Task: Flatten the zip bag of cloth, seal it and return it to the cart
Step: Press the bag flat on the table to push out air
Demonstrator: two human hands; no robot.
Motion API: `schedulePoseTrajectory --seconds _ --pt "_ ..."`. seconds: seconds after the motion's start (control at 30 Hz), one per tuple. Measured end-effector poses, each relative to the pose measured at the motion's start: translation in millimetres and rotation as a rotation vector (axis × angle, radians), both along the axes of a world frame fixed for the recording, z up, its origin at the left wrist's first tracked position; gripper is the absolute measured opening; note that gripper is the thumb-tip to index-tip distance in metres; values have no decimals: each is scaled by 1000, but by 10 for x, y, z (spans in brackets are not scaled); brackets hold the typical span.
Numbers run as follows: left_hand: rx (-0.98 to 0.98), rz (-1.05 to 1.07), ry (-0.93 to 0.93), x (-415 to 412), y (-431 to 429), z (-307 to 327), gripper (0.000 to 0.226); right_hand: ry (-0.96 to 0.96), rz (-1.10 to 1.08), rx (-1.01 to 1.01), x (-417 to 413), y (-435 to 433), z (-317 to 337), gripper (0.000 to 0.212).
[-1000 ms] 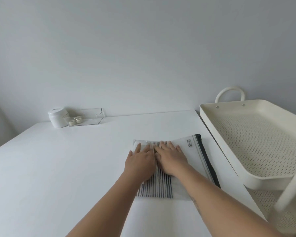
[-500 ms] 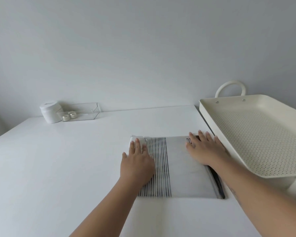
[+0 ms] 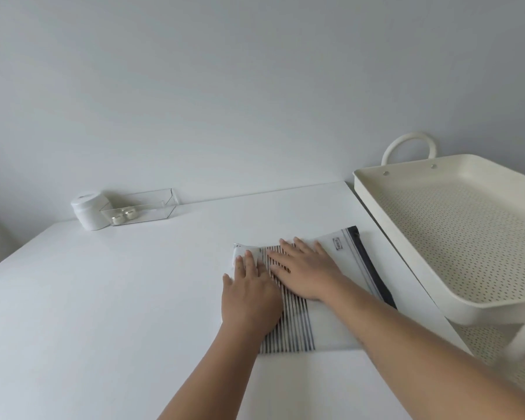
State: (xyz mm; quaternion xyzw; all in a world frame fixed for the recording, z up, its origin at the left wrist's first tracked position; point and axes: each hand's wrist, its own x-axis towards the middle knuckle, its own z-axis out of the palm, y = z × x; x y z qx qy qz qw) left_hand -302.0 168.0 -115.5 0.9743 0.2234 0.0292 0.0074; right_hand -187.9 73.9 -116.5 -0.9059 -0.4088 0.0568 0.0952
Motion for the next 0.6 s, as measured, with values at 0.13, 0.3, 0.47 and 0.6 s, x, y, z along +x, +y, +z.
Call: schedulePoseTrajectory --seconds 0.13,0.3,0.47,0.6 --pt "15 -20 -18 50 86 -11 61 -14 -158 -95 302 -451 -8 58" --pt "149 -108 -23 170 361 104 57 -14 -349 -176 247 -923 66 64" --pt "313 -70 -3 290 392 356 68 -154 -297 -228 -201 -921 182 69" --pt "-114 -10 -153 178 -137 216 56 -123 -31 43 -235 -645 331 54"
